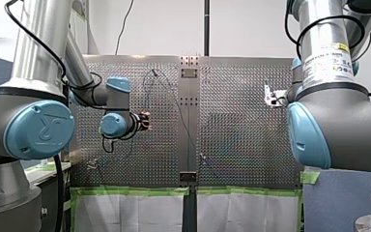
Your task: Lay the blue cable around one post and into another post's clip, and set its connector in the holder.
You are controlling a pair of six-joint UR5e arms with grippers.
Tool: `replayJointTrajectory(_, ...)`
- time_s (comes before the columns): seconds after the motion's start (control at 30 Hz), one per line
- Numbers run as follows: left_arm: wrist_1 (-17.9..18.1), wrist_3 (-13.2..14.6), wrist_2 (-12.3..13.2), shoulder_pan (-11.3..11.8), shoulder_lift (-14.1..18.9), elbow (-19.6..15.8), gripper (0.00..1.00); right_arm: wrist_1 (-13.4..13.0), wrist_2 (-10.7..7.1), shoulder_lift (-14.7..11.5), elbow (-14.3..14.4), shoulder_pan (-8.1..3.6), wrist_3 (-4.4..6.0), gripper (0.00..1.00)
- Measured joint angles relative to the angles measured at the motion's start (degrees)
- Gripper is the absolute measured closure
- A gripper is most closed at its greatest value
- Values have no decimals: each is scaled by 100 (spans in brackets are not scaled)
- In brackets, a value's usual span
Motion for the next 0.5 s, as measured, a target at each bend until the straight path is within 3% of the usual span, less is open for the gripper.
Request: replayJointTrajectory(0.5,-1,-13,5,42,0,-5,0,-52,181,-216,362,55,-24,0)
